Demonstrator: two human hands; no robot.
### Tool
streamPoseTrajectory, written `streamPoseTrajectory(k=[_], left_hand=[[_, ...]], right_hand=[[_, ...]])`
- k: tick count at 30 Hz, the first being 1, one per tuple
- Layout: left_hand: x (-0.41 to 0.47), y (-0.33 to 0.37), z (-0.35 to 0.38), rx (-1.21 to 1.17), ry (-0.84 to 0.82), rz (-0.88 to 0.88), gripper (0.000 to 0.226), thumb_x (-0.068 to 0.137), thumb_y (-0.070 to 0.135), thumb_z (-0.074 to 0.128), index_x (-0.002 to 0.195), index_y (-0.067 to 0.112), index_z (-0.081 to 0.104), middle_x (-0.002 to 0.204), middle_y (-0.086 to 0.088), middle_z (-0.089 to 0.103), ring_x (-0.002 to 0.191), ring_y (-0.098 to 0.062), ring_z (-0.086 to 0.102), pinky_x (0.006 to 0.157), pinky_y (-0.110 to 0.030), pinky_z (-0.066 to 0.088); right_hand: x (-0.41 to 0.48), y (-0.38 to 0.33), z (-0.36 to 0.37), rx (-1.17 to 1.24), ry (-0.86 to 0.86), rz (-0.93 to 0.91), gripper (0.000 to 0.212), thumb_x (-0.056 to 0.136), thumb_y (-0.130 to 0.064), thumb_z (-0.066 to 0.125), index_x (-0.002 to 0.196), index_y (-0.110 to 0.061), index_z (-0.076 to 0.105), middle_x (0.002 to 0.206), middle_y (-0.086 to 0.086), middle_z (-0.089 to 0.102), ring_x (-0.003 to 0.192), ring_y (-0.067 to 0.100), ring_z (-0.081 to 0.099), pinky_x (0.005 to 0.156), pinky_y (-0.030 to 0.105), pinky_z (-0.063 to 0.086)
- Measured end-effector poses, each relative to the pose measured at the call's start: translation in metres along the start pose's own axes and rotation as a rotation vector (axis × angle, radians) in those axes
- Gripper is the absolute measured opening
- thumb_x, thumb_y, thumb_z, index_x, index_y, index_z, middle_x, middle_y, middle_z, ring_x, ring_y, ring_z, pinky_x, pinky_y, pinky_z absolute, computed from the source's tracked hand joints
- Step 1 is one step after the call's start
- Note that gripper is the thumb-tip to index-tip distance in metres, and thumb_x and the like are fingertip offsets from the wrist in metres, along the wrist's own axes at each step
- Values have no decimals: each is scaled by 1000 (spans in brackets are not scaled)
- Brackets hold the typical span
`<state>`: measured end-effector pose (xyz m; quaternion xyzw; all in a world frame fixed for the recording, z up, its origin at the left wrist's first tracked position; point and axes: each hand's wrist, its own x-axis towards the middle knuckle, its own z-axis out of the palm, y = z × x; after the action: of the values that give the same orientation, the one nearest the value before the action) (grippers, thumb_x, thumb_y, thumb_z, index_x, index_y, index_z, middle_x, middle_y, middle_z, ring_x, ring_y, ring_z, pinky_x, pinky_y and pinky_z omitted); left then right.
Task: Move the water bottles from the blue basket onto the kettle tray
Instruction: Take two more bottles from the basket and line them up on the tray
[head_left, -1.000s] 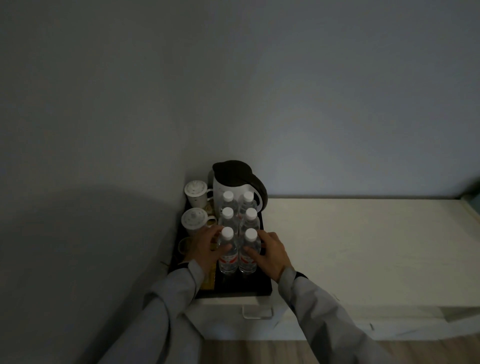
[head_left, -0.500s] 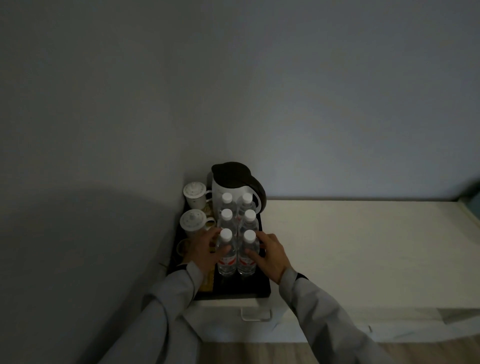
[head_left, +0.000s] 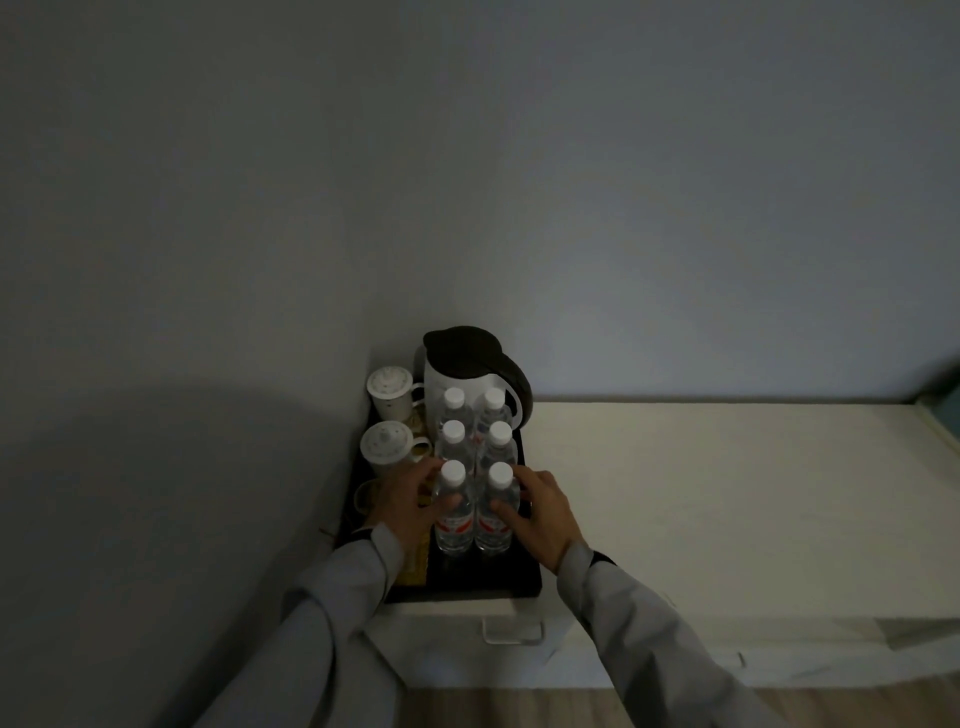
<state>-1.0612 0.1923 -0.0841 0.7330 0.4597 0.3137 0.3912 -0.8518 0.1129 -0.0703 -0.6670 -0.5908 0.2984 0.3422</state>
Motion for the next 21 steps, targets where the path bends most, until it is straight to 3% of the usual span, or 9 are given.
streamPoseTrajectory(k=[3, 6, 11, 21], left_hand=[[1, -1, 0, 1, 5, 8, 40, 78, 19, 80, 106, 36, 57, 109, 2, 62, 97, -2, 60, 75, -11, 51], [0, -1, 3, -1, 18, -7, 38, 79, 17, 79, 111, 26, 60, 111, -1, 64, 99, -11, 62, 81, -27, 56], [-2, -1, 3, 16, 38, -7, 40, 80, 19, 78, 115, 21, 60, 115, -4, 64, 102, -16, 62, 80, -22, 52], [-4, 0, 5, 34, 71, -20, 46, 78, 19, 80, 120, 14, 60, 120, -9, 62, 106, -21, 62, 88, -36, 55]], right_hand=[[0, 1, 0, 0, 1, -1, 50, 88, -29, 72, 135, -23, 54, 114, 12, 57, 114, 29, 55, 99, 37, 48], [0, 1, 1, 3, -2, 6, 50, 88, -30, 71, 135, -26, 54, 115, 12, 57, 113, 29, 56, 98, 37, 49], [2, 3, 3, -23, -11, -7, 50, 88, -31, 71, 134, -26, 54, 114, 11, 60, 113, 26, 53, 90, 23, 41], [1, 4, 3, 1, 12, -13, 51, 87, -33, 72, 135, -27, 53, 115, 10, 59, 114, 25, 54, 93, 24, 43]])
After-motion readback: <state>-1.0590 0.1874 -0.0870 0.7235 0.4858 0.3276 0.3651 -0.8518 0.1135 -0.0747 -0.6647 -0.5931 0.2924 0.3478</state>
